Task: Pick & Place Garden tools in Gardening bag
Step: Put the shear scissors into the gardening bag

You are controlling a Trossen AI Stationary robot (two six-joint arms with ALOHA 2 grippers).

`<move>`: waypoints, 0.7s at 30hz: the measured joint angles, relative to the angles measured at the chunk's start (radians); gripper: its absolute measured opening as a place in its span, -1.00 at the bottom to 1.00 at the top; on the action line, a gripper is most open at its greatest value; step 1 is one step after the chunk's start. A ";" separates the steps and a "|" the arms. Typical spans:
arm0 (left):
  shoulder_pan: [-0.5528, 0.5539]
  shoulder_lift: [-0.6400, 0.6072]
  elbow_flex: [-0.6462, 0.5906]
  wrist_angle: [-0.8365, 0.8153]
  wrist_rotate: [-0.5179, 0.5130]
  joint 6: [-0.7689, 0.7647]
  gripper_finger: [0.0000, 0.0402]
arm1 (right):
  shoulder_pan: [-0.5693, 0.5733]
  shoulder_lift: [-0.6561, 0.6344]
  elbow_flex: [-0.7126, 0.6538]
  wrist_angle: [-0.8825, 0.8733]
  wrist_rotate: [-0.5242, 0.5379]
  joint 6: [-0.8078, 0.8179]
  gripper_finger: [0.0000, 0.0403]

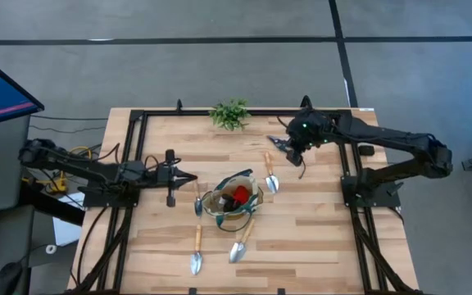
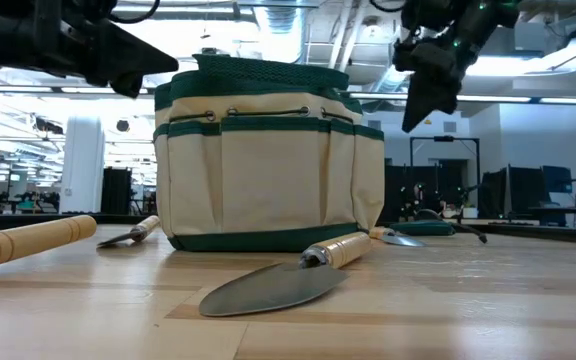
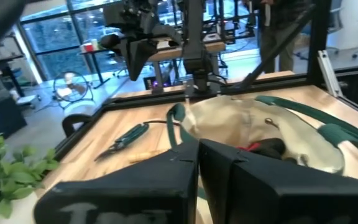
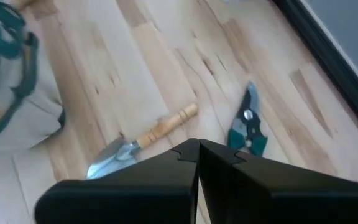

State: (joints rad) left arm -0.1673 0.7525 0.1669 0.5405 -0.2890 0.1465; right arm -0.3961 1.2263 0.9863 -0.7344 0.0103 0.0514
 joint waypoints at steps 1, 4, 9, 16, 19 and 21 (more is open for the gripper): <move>0.003 0.000 0.000 0.000 0.000 -0.008 -0.99 | -0.008 0.012 0.000 -0.011 -0.008 0.005 -1.00; 0.013 0.000 0.000 0.000 0.000 -0.027 -0.99 | -0.038 0.049 -0.001 -0.033 -0.010 0.042 -1.00; 0.014 0.000 0.000 0.000 0.001 -0.031 -0.99 | -0.061 0.174 0.000 -0.031 -0.010 0.020 -0.86; 0.014 0.000 0.000 0.000 0.001 -0.031 -0.99 | -0.063 0.364 0.000 -0.024 0.043 0.034 -0.44; 0.014 0.000 0.000 0.000 0.001 -0.023 -0.99 | -0.062 0.409 0.000 -0.016 0.072 0.052 -0.32; 0.014 0.000 0.000 0.000 0.001 -0.023 -0.99 | -0.061 0.425 0.000 -0.016 0.104 0.053 -0.25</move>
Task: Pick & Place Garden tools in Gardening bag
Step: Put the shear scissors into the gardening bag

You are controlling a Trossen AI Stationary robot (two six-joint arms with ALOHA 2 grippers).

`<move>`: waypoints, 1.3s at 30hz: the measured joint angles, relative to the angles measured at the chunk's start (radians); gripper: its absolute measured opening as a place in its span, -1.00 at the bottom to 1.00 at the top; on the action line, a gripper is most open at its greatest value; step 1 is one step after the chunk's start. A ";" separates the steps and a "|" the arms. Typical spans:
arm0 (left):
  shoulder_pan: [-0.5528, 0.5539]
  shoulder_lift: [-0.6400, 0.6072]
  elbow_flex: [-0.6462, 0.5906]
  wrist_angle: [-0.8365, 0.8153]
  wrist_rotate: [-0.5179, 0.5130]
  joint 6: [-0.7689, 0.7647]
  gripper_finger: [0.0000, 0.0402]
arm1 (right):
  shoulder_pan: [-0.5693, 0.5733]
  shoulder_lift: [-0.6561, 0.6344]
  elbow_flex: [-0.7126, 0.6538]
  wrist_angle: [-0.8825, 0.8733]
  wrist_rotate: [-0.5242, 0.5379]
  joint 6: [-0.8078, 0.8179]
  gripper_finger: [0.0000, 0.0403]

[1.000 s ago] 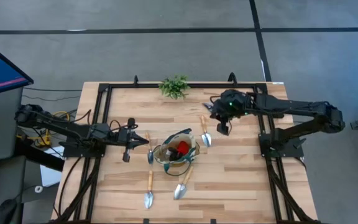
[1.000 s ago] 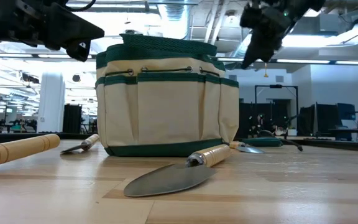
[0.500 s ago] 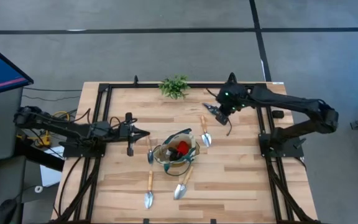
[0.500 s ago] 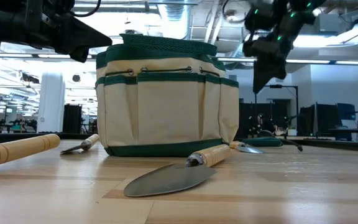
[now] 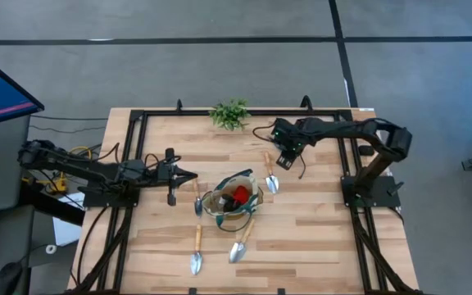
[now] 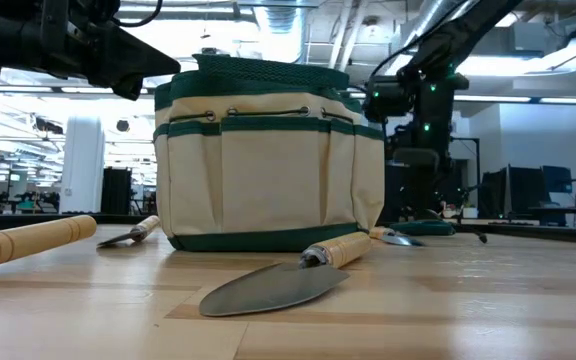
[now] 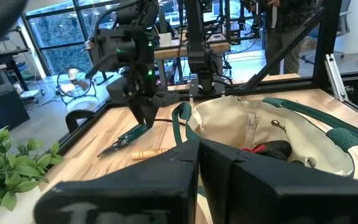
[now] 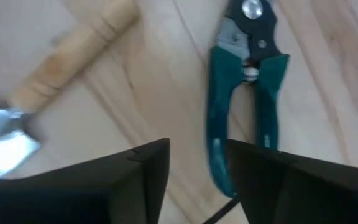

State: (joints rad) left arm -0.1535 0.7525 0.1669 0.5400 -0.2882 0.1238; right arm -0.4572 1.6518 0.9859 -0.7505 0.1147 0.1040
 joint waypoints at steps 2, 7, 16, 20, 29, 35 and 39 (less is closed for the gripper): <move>0.000 0.000 0.000 0.000 0.000 0.000 -0.99 | 0.000 0.011 0.000 0.004 0.025 -0.001 -0.20; 0.000 0.000 0.000 0.000 0.000 0.000 -0.99 | -0.004 0.022 0.000 0.002 0.025 -0.006 -0.13; 0.000 0.000 0.000 0.000 0.000 0.000 -0.99 | -0.005 0.022 0.000 0.006 0.022 -0.026 -0.26; 0.000 0.000 0.000 0.000 0.000 -0.001 -0.99 | -0.005 0.022 0.000 0.027 0.021 -0.028 -0.33; 0.000 0.000 0.000 0.000 0.001 -0.001 -0.99 | -0.011 0.075 0.001 0.033 0.019 -0.032 -0.32; 0.000 0.000 0.000 -0.001 0.001 -0.001 -0.99 | -0.006 0.171 0.013 0.029 0.026 -0.063 -0.25; 0.000 0.000 0.000 -0.001 0.001 -0.001 -0.99 | 0.006 0.167 0.010 0.033 0.035 -0.077 -0.34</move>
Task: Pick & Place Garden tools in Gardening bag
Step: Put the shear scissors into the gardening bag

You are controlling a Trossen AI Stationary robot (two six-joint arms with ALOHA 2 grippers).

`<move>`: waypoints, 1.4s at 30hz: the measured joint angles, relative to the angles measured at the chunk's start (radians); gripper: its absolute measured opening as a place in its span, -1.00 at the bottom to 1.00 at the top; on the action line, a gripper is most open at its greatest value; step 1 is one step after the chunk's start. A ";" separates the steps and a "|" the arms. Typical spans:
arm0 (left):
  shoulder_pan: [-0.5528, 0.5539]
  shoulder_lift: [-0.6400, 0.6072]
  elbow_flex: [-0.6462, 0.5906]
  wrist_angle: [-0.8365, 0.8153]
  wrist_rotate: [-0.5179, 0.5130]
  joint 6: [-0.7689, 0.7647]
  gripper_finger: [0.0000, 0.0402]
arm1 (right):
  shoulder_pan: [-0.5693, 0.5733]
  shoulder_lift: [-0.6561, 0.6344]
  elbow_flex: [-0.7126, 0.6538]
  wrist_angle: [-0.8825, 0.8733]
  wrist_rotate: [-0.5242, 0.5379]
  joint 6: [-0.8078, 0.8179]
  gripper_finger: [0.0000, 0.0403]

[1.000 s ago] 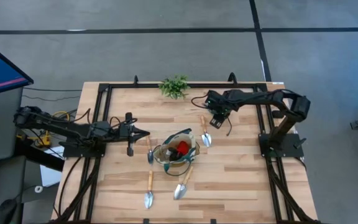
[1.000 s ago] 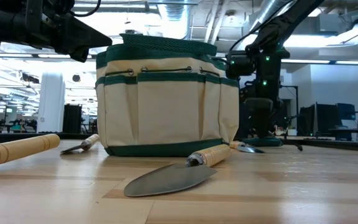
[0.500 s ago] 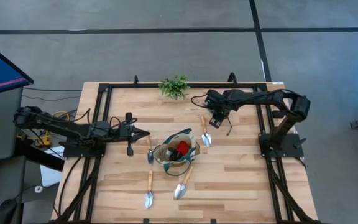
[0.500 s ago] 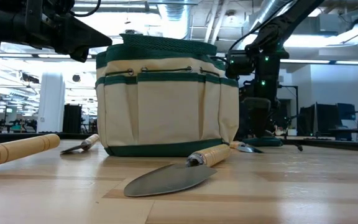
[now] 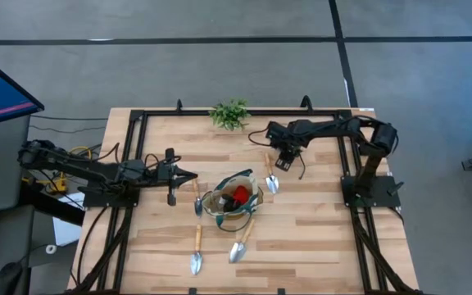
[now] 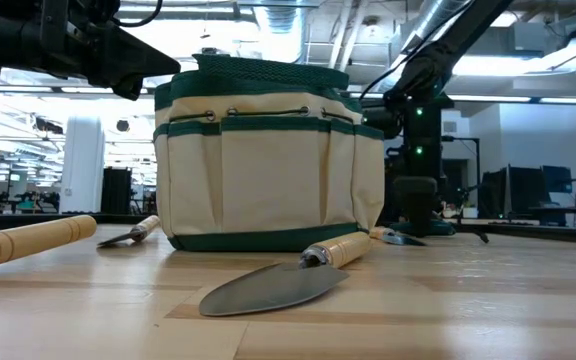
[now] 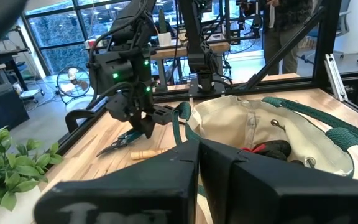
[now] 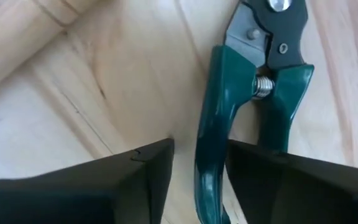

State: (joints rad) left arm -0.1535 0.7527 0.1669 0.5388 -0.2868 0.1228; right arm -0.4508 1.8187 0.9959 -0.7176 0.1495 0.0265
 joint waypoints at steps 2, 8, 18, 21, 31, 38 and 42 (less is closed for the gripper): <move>0.000 0.000 0.000 0.000 0.000 0.000 -0.99 | 0.003 -0.023 -0.007 0.009 0.007 0.000 -0.45; 0.000 0.000 0.000 0.000 0.000 0.000 -0.99 | 0.003 -0.120 -0.011 0.007 0.039 -0.005 -0.77; 0.000 0.000 0.000 0.000 -0.001 0.000 -0.99 | 0.011 -0.281 -0.011 -0.064 0.078 -0.008 -0.77; 0.000 0.000 0.000 0.000 -0.001 0.000 -0.99 | 0.024 -0.343 -0.010 -0.072 0.108 -0.010 -0.77; 0.000 0.000 0.000 0.001 -0.001 0.000 -0.99 | 0.113 -0.538 -0.009 -0.071 0.165 -0.010 -0.77; 0.000 0.000 0.000 0.001 -0.001 0.000 -0.99 | 0.228 -0.633 -0.009 0.046 0.165 -0.035 -0.77; 0.000 0.000 0.000 0.002 -0.001 -0.001 -0.99 | 0.280 -0.677 -0.009 0.136 0.165 -0.047 -0.77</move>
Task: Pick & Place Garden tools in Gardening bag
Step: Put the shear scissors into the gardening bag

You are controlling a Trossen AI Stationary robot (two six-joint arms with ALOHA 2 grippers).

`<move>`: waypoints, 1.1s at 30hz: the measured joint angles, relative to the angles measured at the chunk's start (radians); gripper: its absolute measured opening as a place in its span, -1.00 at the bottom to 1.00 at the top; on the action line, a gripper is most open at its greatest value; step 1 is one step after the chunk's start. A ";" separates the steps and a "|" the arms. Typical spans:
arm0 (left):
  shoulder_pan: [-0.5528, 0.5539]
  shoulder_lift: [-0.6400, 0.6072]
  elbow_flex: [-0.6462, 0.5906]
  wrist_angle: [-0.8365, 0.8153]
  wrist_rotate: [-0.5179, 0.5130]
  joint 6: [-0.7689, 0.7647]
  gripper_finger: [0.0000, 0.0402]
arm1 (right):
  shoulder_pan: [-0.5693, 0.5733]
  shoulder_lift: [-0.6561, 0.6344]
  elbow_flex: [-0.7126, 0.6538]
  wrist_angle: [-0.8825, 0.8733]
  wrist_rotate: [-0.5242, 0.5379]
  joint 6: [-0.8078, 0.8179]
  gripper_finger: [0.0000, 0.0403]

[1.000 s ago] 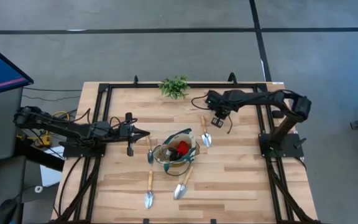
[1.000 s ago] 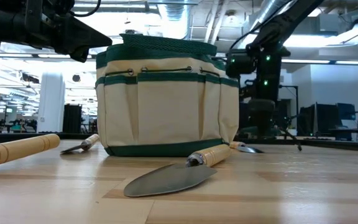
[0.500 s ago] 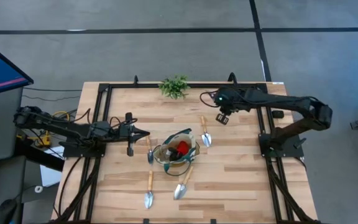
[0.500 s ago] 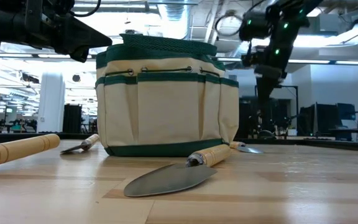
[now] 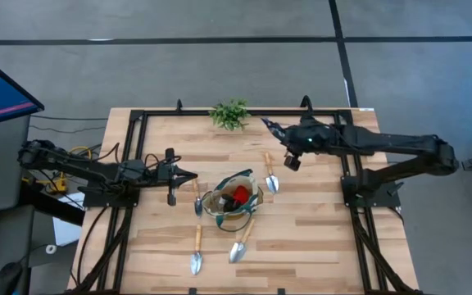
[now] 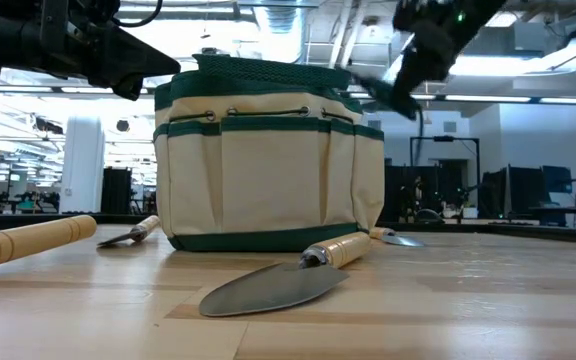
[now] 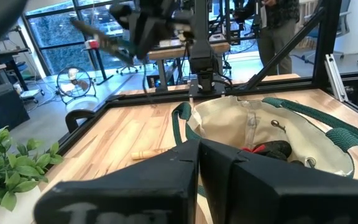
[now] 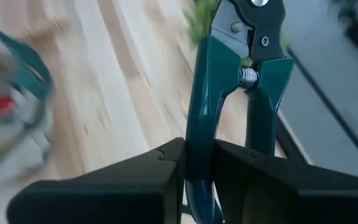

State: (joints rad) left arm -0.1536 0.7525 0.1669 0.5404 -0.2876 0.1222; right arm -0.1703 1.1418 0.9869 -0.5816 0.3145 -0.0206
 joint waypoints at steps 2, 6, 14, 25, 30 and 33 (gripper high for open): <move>0.000 0.000 0.000 0.000 0.000 -0.006 -0.99 | 0.028 -0.017 0.000 0.047 0.001 -0.023 -0.77; 0.000 0.000 0.000 0.000 0.000 -0.007 -0.99 | 0.081 -0.031 0.026 0.114 -0.001 -0.043 -0.77; 0.000 0.000 0.000 0.000 0.000 -0.007 -0.99 | 0.180 0.033 0.143 0.160 -0.072 -0.143 -0.77; 0.000 -0.008 0.000 0.002 -0.089 0.003 -0.99 | 0.230 0.188 0.236 0.226 -0.195 -0.218 -0.77; 0.001 -0.072 -0.001 -0.008 -0.082 0.059 -0.99 | 0.226 0.227 0.255 0.232 -0.251 -0.225 -0.77; 0.002 -0.144 0.000 -0.065 -0.036 0.084 -0.99 | 0.227 0.241 0.256 0.251 -0.267 -0.225 -0.77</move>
State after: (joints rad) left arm -0.1514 0.6083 0.1665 0.4755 -0.3234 0.2058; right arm 0.0567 1.3827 1.2427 -0.3306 0.0474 -0.2455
